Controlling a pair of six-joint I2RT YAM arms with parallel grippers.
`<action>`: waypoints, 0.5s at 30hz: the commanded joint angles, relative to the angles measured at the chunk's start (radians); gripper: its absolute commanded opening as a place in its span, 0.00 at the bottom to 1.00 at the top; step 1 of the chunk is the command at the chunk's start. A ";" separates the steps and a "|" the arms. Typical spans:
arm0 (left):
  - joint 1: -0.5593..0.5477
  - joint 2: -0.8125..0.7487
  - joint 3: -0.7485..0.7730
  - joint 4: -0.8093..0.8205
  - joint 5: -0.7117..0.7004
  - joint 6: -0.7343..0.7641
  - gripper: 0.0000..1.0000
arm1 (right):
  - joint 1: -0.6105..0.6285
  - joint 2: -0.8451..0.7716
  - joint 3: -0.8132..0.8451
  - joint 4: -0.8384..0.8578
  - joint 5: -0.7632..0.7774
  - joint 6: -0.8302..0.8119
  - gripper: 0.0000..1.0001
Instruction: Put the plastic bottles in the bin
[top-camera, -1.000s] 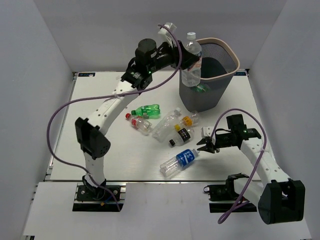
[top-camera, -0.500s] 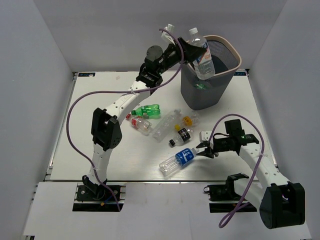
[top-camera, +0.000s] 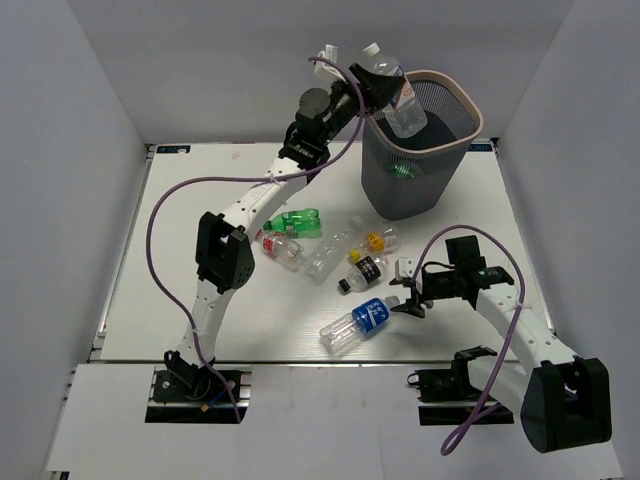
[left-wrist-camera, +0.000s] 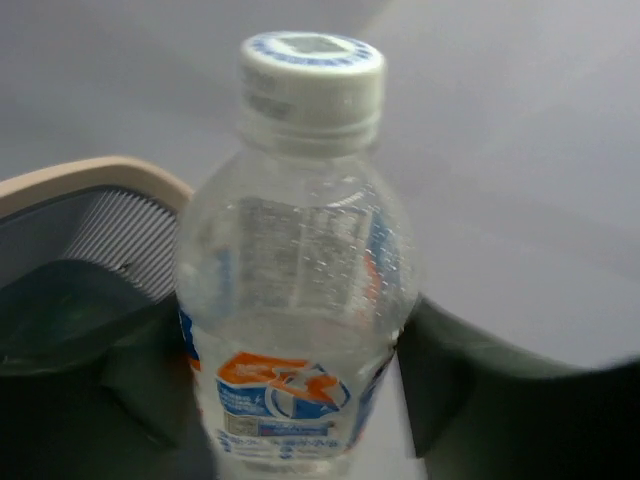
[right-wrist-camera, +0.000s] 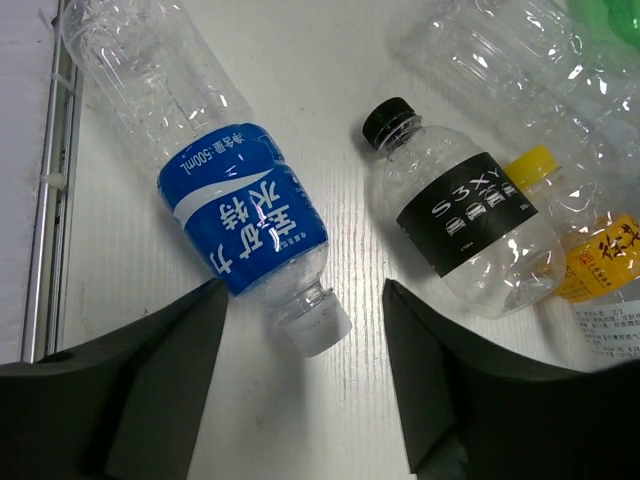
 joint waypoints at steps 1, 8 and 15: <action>0.003 0.017 0.074 -0.093 -0.083 0.044 0.86 | 0.014 0.000 0.004 0.054 -0.003 0.027 0.71; 0.003 -0.024 0.097 -0.165 -0.093 0.149 1.00 | 0.044 0.009 0.015 0.015 -0.041 -0.091 0.81; -0.007 -0.430 -0.244 -0.485 -0.150 0.442 1.00 | 0.110 0.132 0.080 0.006 -0.030 -0.194 0.81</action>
